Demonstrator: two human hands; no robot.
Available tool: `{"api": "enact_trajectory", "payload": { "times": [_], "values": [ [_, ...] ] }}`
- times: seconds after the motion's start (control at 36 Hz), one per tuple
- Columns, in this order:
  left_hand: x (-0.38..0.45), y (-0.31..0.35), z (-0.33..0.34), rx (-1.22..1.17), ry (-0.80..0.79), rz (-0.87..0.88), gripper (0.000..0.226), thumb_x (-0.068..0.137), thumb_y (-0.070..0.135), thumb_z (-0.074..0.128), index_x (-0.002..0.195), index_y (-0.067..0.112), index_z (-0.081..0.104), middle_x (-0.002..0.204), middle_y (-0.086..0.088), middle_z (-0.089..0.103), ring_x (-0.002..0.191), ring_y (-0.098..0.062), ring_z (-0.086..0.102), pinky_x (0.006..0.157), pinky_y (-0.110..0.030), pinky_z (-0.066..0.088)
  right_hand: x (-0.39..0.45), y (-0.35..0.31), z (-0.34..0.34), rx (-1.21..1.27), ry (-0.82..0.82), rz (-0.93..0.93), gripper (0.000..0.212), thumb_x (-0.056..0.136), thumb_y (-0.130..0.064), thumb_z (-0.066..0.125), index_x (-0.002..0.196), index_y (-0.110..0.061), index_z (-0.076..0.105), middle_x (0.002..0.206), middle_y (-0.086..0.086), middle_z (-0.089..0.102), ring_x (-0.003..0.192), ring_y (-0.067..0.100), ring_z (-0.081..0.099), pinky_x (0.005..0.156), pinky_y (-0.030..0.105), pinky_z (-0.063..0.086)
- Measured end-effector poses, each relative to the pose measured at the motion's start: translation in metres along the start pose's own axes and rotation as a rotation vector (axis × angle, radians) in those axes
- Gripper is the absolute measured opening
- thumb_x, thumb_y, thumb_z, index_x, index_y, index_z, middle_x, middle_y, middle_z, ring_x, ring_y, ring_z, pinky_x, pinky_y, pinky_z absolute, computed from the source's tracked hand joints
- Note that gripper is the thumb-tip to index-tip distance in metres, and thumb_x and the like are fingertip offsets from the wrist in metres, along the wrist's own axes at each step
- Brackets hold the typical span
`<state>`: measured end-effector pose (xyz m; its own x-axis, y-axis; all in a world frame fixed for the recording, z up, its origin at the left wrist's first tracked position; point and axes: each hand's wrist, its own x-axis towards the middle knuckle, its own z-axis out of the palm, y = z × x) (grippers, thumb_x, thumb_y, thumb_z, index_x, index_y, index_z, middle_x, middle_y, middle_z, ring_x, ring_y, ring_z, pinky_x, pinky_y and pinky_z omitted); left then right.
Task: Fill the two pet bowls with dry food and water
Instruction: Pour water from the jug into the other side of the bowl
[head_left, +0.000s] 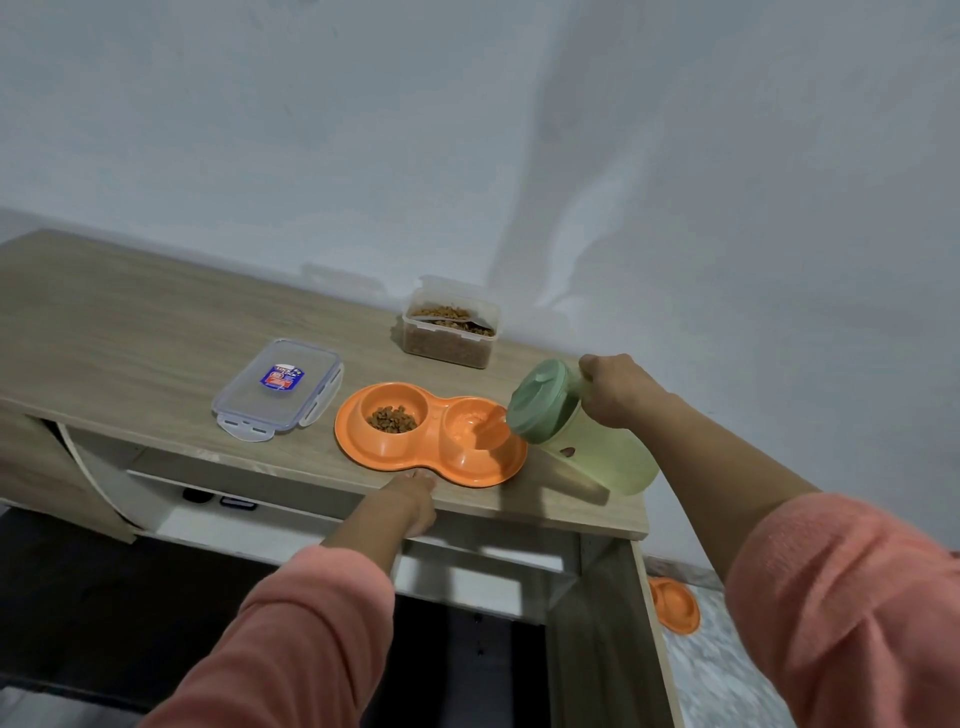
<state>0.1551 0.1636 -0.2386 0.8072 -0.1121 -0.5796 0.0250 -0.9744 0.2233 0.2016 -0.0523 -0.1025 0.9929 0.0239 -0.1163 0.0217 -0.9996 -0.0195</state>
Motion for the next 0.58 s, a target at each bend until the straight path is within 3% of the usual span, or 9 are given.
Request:
{"api": "enact_trajectory", "payload": {
  "times": [0.14,0.39,0.58],
  "values": [
    [0.0,0.0008,-0.0001,0.018,0.006,0.006,0.063,0.098,0.005,0.034,0.154,0.011,0.007,0.162,-0.002,0.001,0.15,-0.019,0.002,0.119,-0.028,0.01,0.0007,0.0014,0.0003,0.027,0.003,0.007,0.006,0.09,-0.007,0.042,0.087,-0.012,0.044,0.091,0.009,0.049,0.082,0.03,0.052,0.065,0.032,0.041],
    [-0.0014,-0.0003,0.0014,0.052,-0.005,0.012,0.066,0.095,0.002,0.037,0.154,0.01,0.009,0.162,-0.003,0.002,0.15,-0.021,0.003,0.121,-0.033,0.015,0.0023,0.0046,0.0024,0.028,0.017,-0.002,0.006,0.093,-0.015,0.046,0.089,-0.013,0.043,0.098,0.014,0.054,0.09,0.034,0.057,0.065,0.033,0.042],
    [-0.0007,0.0003,0.0013,0.037,0.001,0.002,0.067,0.095,0.001,0.037,0.154,0.01,0.007,0.162,-0.004,-0.001,0.15,-0.022,0.001,0.12,-0.032,0.012,0.0012,0.0063,0.0014,0.041,0.013,0.007,0.008,0.094,-0.017,0.047,0.089,-0.013,0.042,0.093,0.01,0.048,0.083,0.031,0.051,0.064,0.033,0.04]
  ]
}}
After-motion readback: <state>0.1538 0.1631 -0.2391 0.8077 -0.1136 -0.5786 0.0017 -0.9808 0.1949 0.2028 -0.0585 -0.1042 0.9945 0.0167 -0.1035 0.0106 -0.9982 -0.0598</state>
